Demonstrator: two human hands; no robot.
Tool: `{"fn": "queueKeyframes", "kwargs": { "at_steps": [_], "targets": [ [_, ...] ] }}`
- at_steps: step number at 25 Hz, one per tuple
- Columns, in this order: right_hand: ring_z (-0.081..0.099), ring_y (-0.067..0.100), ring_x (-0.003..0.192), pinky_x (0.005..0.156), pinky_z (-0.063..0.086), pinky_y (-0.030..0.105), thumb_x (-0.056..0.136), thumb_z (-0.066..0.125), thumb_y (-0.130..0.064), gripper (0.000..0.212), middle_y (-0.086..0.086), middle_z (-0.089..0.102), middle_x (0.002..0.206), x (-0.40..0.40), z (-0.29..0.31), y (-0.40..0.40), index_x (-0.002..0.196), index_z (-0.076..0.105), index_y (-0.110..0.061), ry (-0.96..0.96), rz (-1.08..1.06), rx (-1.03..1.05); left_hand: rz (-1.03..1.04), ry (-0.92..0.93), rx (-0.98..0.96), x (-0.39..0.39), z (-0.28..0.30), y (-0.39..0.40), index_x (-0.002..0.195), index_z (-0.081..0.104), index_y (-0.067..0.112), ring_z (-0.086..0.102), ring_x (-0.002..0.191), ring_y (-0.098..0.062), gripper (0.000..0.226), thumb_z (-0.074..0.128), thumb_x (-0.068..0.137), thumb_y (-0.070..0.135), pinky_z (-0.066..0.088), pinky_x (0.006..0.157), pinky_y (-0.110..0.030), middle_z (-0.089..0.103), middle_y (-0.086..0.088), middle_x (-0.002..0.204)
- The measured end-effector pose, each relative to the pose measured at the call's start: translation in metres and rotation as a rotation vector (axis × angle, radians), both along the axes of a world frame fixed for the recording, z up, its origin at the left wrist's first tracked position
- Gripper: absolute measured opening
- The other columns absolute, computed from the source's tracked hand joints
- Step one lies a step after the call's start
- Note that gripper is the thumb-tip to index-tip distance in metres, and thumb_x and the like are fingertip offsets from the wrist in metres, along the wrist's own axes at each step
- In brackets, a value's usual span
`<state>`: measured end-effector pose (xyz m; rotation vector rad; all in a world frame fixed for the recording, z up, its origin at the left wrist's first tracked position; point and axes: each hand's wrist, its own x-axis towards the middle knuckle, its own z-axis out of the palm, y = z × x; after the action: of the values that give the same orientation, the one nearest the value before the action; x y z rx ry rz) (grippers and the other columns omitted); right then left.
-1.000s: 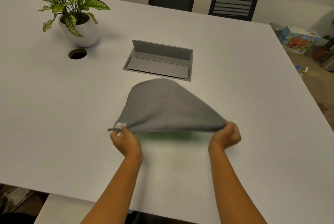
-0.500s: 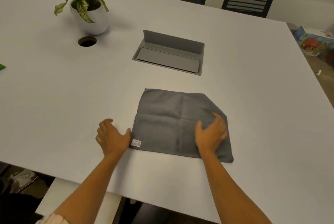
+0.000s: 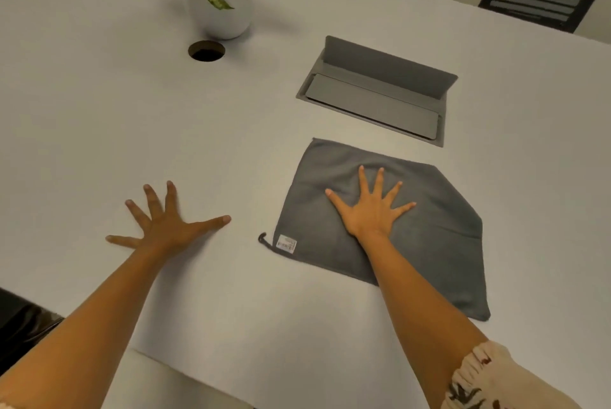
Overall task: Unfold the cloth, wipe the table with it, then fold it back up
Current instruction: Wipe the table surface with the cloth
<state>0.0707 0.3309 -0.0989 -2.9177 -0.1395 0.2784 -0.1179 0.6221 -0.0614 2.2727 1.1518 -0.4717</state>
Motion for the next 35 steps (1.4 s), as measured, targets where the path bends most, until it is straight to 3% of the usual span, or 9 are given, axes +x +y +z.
{"fn": "queueKeyframes", "kwargs": {
  "at_steps": [7, 11, 17, 22, 27, 31, 34, 35],
  "targets": [
    [-0.015, 0.041, 0.153, 0.108, -0.011, 0.079, 0.066, 0.016, -0.101, 0.109, -0.003, -0.01, 0.17, -0.008, -0.003, 0.122, 0.158, 0.001, -0.044, -0.027, 0.177, 0.041, -0.029, 0.035, 0.024, 0.003, -0.014, 0.016, 0.147, -0.027, 0.045, -0.036, 0.143, -0.032, 0.138, 0.039, 0.038, 0.096, -0.011, 0.1, -0.082, -0.039, 0.007, 0.156],
    [-0.013, 0.036, 0.155, 0.11, -0.012, 0.075, 0.065, 0.016, -0.101, 0.112, -0.003, -0.009, 0.17, -0.066, -0.002, 0.12, 0.158, 0.002, -0.042, -0.049, 0.215, 0.074, -0.018, 0.049, 0.032, 0.002, -0.009, 0.013, 0.149, -0.023, 0.045, -0.032, 0.145, -0.031, 0.133, 0.044, 0.045, 0.094, -0.01, 0.1, -0.081, -0.034, 0.008, 0.159],
    [-0.018, 0.032, 0.154, 0.114, -0.013, 0.072, 0.065, 0.019, -0.103, 0.113, -0.004, -0.016, 0.169, -0.142, 0.008, 0.045, 0.158, -0.004, -0.043, -0.007, 0.151, 0.125, -0.01, 0.035, 0.042, -0.005, -0.002, -0.019, 0.152, -0.018, 0.041, -0.029, 0.147, -0.034, 0.131, 0.046, 0.05, 0.091, -0.01, 0.104, -0.079, -0.031, 0.002, 0.161],
    [-0.01, 0.029, 0.156, 0.116, -0.012, 0.071, 0.064, 0.022, -0.104, 0.111, -0.008, -0.005, 0.169, -0.166, 0.013, -0.04, 0.157, 0.005, -0.046, -0.024, 0.007, 0.138, -0.067, 0.04, 0.025, 0.006, 0.002, -0.093, 0.152, -0.019, 0.041, -0.029, 0.146, -0.035, 0.135, 0.047, 0.048, 0.096, -0.012, 0.102, -0.078, -0.032, 0.0, 0.16],
    [-0.015, 0.028, 0.155, 0.115, -0.014, 0.07, 0.061, 0.018, -0.106, 0.114, -0.011, -0.016, 0.167, -0.146, 0.015, -0.141, 0.156, -0.004, -0.048, 0.032, -0.208, 0.073, -0.161, 0.037, 0.024, 0.029, 0.005, -0.151, 0.152, -0.019, 0.041, -0.031, 0.145, -0.035, 0.138, 0.042, 0.044, 0.103, -0.015, 0.101, -0.078, -0.035, 0.002, 0.159],
    [-0.007, 0.03, 0.156, 0.115, -0.006, 0.075, 0.062, 0.019, -0.105, 0.112, -0.01, -0.01, 0.169, -0.116, 0.015, -0.228, 0.156, -0.004, -0.048, 0.042, -0.454, 0.004, -0.18, 0.029, 0.031, 0.044, 0.01, -0.164, 0.152, -0.018, 0.043, -0.032, 0.146, -0.032, 0.141, 0.038, 0.038, 0.106, -0.022, 0.096, -0.076, -0.034, 0.004, 0.159],
    [-0.006, 0.032, 0.156, 0.113, 0.001, 0.077, 0.059, 0.013, -0.105, 0.116, -0.007, -0.007, 0.17, -0.082, 0.017, -0.277, 0.157, -0.004, -0.046, 0.053, -0.623, -0.01, -0.22, 0.007, 0.063, 0.051, 0.01, -0.157, 0.153, -0.015, 0.042, -0.03, 0.147, -0.03, 0.142, 0.035, 0.037, 0.107, -0.034, 0.083, -0.066, -0.03, 0.005, 0.161],
    [-0.007, 0.033, 0.156, 0.112, 0.0, 0.078, 0.057, 0.011, -0.106, 0.119, -0.006, -0.007, 0.17, -0.067, 0.018, -0.288, 0.158, -0.004, -0.044, 0.061, -0.675, 0.0, -0.236, -0.001, 0.081, 0.055, 0.01, -0.152, 0.153, -0.015, 0.042, -0.029, 0.147, -0.029, 0.141, 0.034, 0.037, 0.107, -0.033, 0.087, -0.068, -0.029, 0.005, 0.162]
  ]
}}
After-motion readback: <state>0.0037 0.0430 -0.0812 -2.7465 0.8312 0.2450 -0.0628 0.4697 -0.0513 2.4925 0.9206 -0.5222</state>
